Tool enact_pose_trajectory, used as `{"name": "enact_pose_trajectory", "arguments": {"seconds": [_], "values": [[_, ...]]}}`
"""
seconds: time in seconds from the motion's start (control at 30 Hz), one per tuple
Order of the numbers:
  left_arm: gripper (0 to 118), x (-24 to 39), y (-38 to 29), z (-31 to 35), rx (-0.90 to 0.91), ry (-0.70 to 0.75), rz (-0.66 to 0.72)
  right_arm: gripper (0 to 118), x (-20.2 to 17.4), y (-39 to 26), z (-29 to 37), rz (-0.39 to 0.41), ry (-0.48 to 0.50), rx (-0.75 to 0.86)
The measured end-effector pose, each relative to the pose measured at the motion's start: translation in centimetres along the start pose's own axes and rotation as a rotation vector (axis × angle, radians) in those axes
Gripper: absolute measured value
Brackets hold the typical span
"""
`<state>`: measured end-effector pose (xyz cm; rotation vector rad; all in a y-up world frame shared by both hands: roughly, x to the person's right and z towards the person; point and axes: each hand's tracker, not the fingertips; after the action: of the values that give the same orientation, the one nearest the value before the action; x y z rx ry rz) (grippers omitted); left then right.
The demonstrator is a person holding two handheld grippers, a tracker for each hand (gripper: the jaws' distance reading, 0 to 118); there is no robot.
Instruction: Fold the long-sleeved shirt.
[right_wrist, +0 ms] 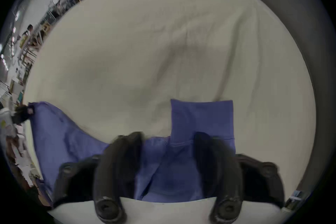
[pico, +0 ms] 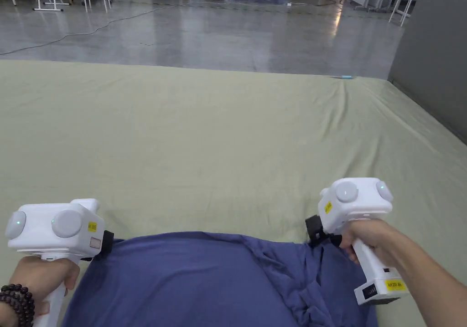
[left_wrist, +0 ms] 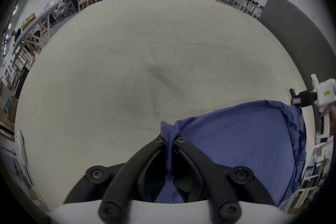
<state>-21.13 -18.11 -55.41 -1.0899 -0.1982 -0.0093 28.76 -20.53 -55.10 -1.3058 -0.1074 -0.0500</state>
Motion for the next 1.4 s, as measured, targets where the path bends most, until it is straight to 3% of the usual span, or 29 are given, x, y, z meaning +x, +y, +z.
{"name": "enact_pose_trajectory", "arguments": {"seconds": [0.07, 0.1, 0.13, 0.2, 0.3, 0.53, 0.87, 0.97, 1.27, 1.33, 1.4], "values": [[0, 0.0, -0.2, 0.0, -0.003, -0.002, 0.003, 39, -0.3, 0.0, 0.9, 0.0, 0.028, 0.032], [0, 0.2, -0.4, 0.1, -0.003, 0.001, 0.0, 1, -0.5, 0.0, 1.6, -0.014, 0.054, 0.037], [0, 0.0, -0.4, -0.2, -0.001, 0.005, -0.004, 1, -0.6, -0.3, 1.9, -0.039, 0.05, 0.048], [0, 0.2, -0.7, 0.1, 0.008, 0.007, -0.007, 1, -1.0, -1.1, 1.7, 0.041, 0.028, 0.053], [0, -0.1, -0.5, 0.5, 0.022, 0.009, -0.008, 1, -0.8, -1.7, 2.7, -0.029, 0.035, 0.107], [0, 0.1, -1.9, 7.5, 0.15, -0.038, -0.021, 1, -0.1, -5.2, 10.1, 0.008, 0.12, 0.257], [0, -0.5, -13.4, 18.9, 0.236, -0.089, -0.065, 1, 0.5, -21.6, 21.7, 0.109, 0.203, 0.45], [0, -1.1, -17.9, 20.2, 0.215, -0.083, -0.055, 1, 0.4, -27.0, 22.2, 0.143, 0.207, 0.424], [0, -0.8, -25.5, 14.6, -0.035, -0.054, -0.107, 1, -2.6, -33.7, 14.0, 0.404, 0.131, 0.073], [0, -0.9, -26.0, 13.4, -0.059, -0.026, -0.123, 1, -2.9, -34.0, 12.3, 0.427, 0.086, 0.025], [0, -1.2, -26.3, 13.2, -0.03, -0.038, -0.112, 2, -2.8, -34.0, 11.6, 0.401, 0.088, 0.047]]}}
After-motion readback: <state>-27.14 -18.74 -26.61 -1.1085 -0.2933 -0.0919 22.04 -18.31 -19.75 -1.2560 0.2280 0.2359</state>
